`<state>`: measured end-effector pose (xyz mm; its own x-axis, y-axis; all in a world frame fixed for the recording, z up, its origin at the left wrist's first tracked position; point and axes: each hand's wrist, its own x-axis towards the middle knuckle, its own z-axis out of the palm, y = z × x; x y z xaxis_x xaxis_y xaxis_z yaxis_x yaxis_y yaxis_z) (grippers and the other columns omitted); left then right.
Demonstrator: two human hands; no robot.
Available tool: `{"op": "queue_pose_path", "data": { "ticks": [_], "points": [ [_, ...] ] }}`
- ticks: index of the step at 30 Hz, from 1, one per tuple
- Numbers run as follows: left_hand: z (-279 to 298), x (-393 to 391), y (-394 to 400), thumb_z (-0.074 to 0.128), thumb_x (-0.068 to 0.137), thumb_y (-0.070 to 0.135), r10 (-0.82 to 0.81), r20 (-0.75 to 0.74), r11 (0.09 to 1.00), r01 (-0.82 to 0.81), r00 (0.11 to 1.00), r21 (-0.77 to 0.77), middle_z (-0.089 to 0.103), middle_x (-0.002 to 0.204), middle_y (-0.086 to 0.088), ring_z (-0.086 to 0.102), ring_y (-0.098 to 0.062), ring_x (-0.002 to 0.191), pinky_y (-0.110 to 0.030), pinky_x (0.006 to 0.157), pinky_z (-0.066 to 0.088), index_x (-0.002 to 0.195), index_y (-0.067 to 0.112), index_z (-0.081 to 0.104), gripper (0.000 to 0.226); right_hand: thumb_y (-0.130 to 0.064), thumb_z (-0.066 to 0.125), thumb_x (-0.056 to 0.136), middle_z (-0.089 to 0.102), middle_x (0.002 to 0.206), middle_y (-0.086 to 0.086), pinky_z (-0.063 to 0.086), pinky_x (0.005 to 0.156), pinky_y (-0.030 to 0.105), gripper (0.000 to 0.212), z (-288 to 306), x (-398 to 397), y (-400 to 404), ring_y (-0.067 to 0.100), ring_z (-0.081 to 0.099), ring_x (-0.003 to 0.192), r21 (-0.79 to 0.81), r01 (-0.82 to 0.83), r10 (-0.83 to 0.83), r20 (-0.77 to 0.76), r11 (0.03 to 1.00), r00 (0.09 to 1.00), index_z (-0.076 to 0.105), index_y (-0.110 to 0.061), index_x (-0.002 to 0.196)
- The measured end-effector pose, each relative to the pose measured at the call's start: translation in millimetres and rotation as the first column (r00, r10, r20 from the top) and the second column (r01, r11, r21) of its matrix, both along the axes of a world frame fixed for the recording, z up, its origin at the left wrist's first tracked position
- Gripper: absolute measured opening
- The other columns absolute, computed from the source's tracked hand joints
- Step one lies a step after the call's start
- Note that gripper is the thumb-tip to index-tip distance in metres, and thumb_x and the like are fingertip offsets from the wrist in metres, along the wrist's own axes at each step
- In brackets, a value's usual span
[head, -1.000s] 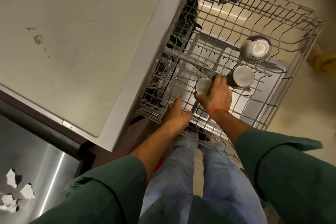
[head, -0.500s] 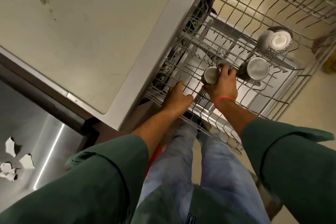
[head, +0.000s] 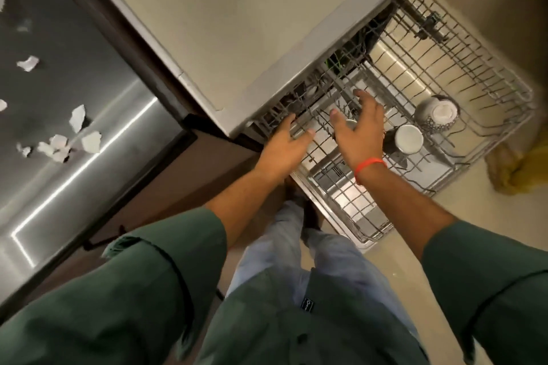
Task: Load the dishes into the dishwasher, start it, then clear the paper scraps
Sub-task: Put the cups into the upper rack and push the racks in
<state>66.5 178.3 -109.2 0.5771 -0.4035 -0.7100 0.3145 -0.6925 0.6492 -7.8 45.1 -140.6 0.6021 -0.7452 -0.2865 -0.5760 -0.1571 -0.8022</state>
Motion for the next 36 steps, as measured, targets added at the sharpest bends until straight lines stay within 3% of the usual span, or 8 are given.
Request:
{"op": "queue_pose_path", "data": {
  "ticks": [4,5,8,12,15,21,29,36],
  "points": [
    [48.7,-11.1,33.4,0.057,0.100,0.044,0.088,0.045,0.988,-0.081,0.995,-0.132,0.046,0.150,0.001,0.045,-0.010,0.136,-0.003,0.090,0.041,0.156,0.025,0.035,0.063,-0.032,0.064,0.093,0.046,0.133,0.002,0.045,0.106,0.034,0.039,50.1,4.1,22.0,0.011,0.050,0.118,-0.053,-0.115,0.122,0.168,0.992,0.978,0.053,-0.024,0.130],
    [63.2,-12.5,44.9,0.056,0.101,0.043,0.136,0.057,0.977,-0.124,0.989,-0.175,0.049,0.147,0.003,0.047,-0.007,0.133,-0.001,0.088,0.040,0.155,0.025,0.037,0.060,-0.031,0.064,0.093,0.047,0.128,0.002,0.047,0.102,0.035,0.034,61.8,7.0,29.0,0.009,0.052,0.112,-0.080,-0.147,0.161,0.214,0.986,0.963,0.055,-0.024,0.126],
    [98.1,-12.4,86.4,0.056,0.101,0.044,0.293,0.108,0.924,-0.252,0.950,-0.286,0.058,0.133,0.011,0.056,0.003,0.120,-0.027,0.108,0.044,0.149,0.031,0.044,0.052,-0.028,0.063,0.092,0.050,0.120,0.000,0.051,0.091,0.037,0.025,94.8,21.1,49.9,0.010,0.054,0.103,-0.138,-0.217,0.251,0.311,0.966,0.917,0.057,-0.029,0.116],
    [135.9,0.3,143.2,0.055,0.101,0.046,0.447,0.180,0.863,-0.370,0.876,-0.344,0.060,0.132,0.015,0.057,0.001,0.122,-0.036,0.109,0.047,0.149,0.035,0.043,0.051,-0.024,0.063,0.091,0.052,0.121,-0.002,0.050,0.082,0.026,0.024,132.4,55.6,79.7,0.008,0.054,0.104,-0.184,-0.347,0.392,0.390,0.920,0.833,0.058,-0.027,0.114],
    [154.4,21.2,177.4,0.056,0.101,0.044,0.570,0.206,0.797,-0.475,0.795,-0.374,0.059,0.132,0.016,0.057,0.003,0.122,-0.037,0.111,0.045,0.149,0.035,0.043,0.051,-0.023,0.063,0.091,0.052,0.121,-0.008,0.047,0.082,0.019,0.025,154.3,92.3,102.0,0.007,0.055,0.106,-0.212,-0.434,0.483,0.394,0.876,0.782,0.059,-0.025,0.116],
    [168.6,78.3,242.4,0.057,0.101,0.043,0.711,0.246,0.691,-0.589,0.659,-0.418,0.058,0.130,0.016,0.057,0.006,0.118,-0.037,0.113,0.043,0.149,0.034,0.043,0.051,-0.022,0.066,0.088,0.054,0.115,-0.005,0.049,0.088,0.026,0.026,170.5,178.9,157.9,0.008,0.056,0.100,-0.290,-0.579,0.647,0.376,0.762,0.664,0.060,-0.030,0.112],
    [159.5,198.3,317.2,0.062,0.096,0.046,0.713,0.332,0.701,-0.608,0.618,-0.373,0.049,0.145,-0.001,0.053,-0.011,0.129,-0.034,0.108,0.045,0.150,0.033,0.041,0.060,-0.023,0.068,0.090,0.051,0.118,-0.005,0.040,0.083,0.006,0.031,185.8,304.4,230.4,0.005,0.053,0.102,-0.292,-0.750,0.803,0.266,0.594,0.533,0.060,-0.025,0.120],
    [146.6,288.7,353.2,0.061,0.099,0.035,0.657,0.381,0.749,-0.621,0.651,-0.230,0.039,0.155,-0.008,0.047,-0.020,0.134,-0.031,0.100,0.041,0.154,0.027,0.033,0.062,-0.026,0.068,0.088,0.046,0.121,-0.001,0.042,0.101,0.029,0.039,176.7,388.5,269.4,0.013,0.051,0.110,-0.294,-0.816,0.866,0.117,0.497,0.486,0.055,-0.024,0.125]
  ]
}}
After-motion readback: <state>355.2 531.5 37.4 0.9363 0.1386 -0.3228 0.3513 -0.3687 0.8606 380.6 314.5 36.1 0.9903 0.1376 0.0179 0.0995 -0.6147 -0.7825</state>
